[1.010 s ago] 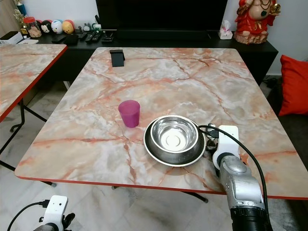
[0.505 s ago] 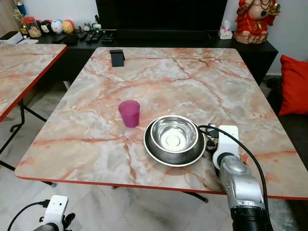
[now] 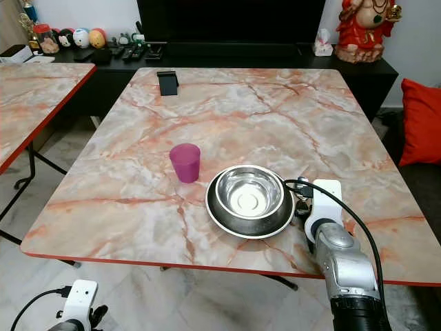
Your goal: Setting the table
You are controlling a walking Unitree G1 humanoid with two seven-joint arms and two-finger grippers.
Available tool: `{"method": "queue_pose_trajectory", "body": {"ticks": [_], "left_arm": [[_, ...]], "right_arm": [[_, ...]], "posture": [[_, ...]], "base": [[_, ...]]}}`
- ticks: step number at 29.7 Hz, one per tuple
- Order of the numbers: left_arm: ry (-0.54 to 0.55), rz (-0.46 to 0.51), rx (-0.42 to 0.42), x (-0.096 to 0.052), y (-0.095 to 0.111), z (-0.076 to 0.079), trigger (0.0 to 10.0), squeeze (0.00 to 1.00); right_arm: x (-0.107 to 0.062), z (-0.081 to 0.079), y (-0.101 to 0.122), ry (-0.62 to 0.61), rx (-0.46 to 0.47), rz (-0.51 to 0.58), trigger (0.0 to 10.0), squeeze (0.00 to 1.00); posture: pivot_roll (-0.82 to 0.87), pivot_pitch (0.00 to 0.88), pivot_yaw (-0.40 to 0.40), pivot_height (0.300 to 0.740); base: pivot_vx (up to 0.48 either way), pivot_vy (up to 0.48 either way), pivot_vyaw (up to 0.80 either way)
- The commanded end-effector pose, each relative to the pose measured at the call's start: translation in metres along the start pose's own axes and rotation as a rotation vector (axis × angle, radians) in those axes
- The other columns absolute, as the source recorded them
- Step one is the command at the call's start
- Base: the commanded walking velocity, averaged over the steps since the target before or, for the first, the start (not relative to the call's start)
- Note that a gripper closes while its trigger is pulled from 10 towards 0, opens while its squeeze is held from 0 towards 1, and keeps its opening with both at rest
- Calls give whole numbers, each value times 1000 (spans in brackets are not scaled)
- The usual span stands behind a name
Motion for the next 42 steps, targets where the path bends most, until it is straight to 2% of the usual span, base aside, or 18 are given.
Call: {"method": "queue_pose_trajectory", "body": {"ticks": [1, 16, 29, 34, 42], "left_arm": [[-11, -10, 25, 0, -1, 1, 10000, 0], [-11, -16, 24, 0, -3, 1, 10000, 0], [-14, -18, 29, 0, -3, 1, 10000, 0], [-16, -19, 33, 0, -3, 2, 10000, 0], [-16, -20, 35, 0, -4, 2, 10000, 0]], "right_arm": [[0, 0, 3, -2, 2, 8, 10000, 0], [-1, 3, 8, -21, 31, 30, 10000, 0], [0, 6, 2, -19, 113, 4, 10000, 0], [0, 4, 1, -9, 64, 3, 10000, 0], [0, 0, -1, 18, 41, -8, 10000, 0]], "posture": [[27, 28, 34, 740], [27, 27, 33, 740], [27, 27, 34, 740], [26, 27, 35, 740], [26, 27, 35, 740]], "base": [[0, 0, 0], [0, 0, 0], [0, 0, 0], [0, 0, 0], [0, 0, 0]]}}
Point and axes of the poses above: a point about 5 cm out from each wrist's last joint towards the gripper, its own x axis pointing out of the wrist towards the gripper, its own y axis along the axis of the wrist's last joint, z = x × y, the point moved 3 cm from there along x, pointing out of the wrist towards the gripper, and after that the axes turned 12 degrees about x, right-handed, at the moved point
